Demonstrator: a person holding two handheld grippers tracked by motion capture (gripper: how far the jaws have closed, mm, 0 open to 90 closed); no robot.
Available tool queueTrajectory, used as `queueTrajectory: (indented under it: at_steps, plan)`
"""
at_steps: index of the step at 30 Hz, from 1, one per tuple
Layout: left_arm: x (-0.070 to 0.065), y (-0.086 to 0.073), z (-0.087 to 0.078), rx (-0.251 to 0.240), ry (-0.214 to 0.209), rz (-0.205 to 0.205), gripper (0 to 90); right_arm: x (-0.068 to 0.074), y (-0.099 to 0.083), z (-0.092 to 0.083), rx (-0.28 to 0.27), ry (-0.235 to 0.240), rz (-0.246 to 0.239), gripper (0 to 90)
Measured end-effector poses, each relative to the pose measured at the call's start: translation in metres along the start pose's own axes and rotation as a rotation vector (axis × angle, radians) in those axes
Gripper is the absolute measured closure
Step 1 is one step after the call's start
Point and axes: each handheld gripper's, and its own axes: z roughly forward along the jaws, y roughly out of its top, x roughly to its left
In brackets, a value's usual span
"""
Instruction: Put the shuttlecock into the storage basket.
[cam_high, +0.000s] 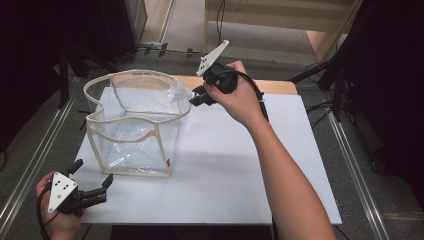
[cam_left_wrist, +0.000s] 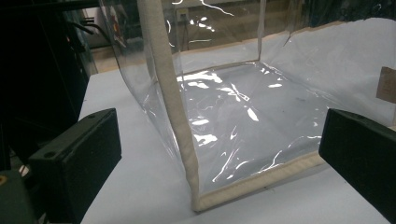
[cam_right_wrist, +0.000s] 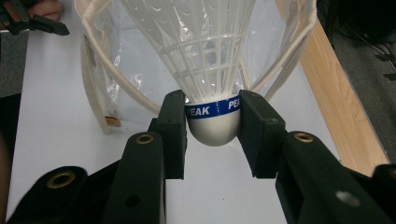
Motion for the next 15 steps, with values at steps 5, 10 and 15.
queueTrajectory:
  at_steps: [5,10,15]
  plan:
    - [0.000,0.000,0.000,-0.001,0.000,-0.001,0.0,0.000,0.005,0.004,-0.007,-0.002,0.003,61.7]
    - [0.000,0.000,0.000,-0.002,-0.001,-0.002,0.0,0.001,0.009,0.007,-0.015,0.001,0.010,61.7]
    - [0.000,0.000,0.000,-0.002,-0.001,-0.002,0.0,0.002,0.012,0.013,-0.010,-0.006,0.009,61.7]
